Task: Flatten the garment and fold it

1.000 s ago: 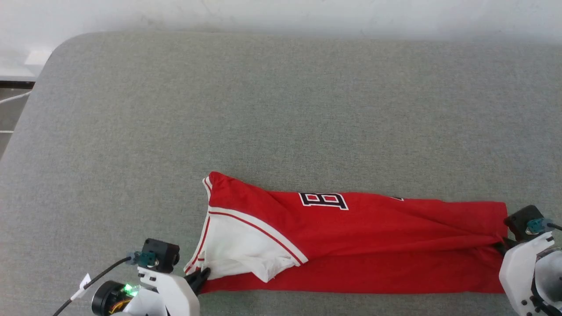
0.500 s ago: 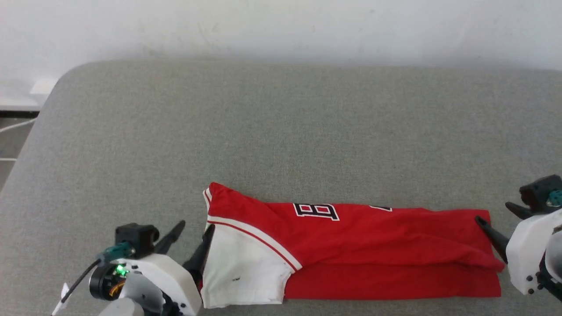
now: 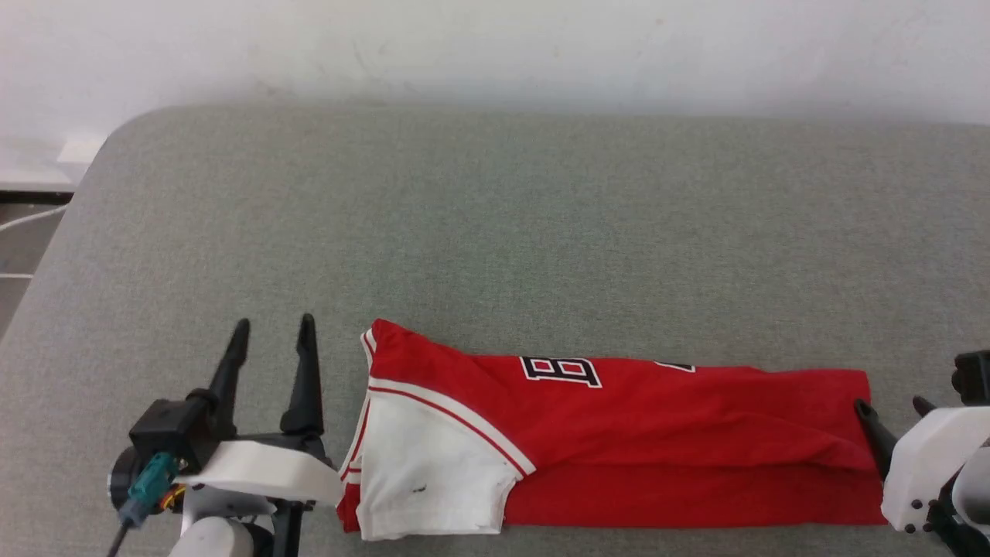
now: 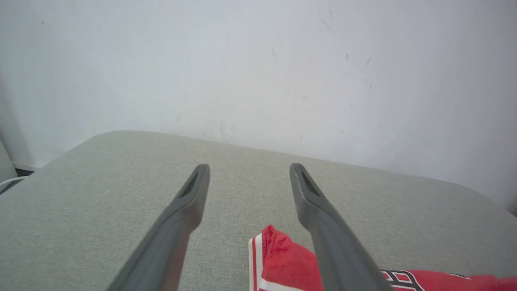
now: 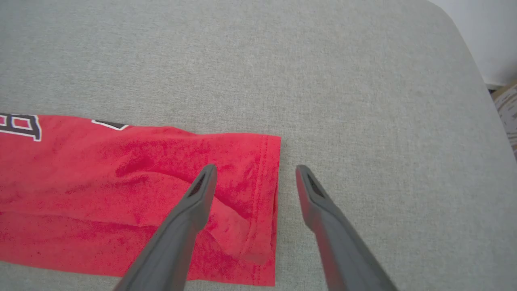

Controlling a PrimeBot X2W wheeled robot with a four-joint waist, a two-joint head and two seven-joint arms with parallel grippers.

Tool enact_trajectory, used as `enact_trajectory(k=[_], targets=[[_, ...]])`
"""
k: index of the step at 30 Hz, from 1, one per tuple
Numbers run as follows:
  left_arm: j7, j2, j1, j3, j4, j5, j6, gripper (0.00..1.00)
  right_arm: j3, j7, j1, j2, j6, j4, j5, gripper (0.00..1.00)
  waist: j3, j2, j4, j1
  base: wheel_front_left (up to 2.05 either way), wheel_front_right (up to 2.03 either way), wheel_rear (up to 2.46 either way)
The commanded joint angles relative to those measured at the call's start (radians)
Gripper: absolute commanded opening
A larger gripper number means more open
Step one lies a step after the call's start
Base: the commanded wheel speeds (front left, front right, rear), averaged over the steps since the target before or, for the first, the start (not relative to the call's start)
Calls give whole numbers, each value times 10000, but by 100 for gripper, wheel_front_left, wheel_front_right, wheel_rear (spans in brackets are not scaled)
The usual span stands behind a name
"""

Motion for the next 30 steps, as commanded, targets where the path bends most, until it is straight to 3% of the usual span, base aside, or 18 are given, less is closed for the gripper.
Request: enact_trajectory(k=[1,9,13,19,21,30], targets=[[-43,-248,209,302,-217,734,99,100,-343,-32,75,354,-19,191,-182,100,269,-1,125,0,0,0,0],[-45,-1190,600,1166,-722,3049,-515,100,-1293,-166,-232,1328,-19,1439,-717,100,829,-1,359,0,0,0,0],[-46,-1230,620,1134,-692,4218,-702,100,-1594,-333,-409,1458,-19,2135,-851,100,987,-1,504,0,0,0,0],[-46,-1654,540,1275,-596,4506,-1006,100,-1174,-14,-408,1464,-19,2992,-545,100,1218,-1,662,0,0,0,0],[-46,-1756,512,1351,-517,4534,-1132,100,-978,122,-395,1486,-19,3170,-204,0,1257,-1,689,0,0,0,0],[-47,-1980,608,1692,-146,4692,-1646,100,-1008,-429,-455,973,-19,3056,24,0,913,-1,534,0,0,0,0]])
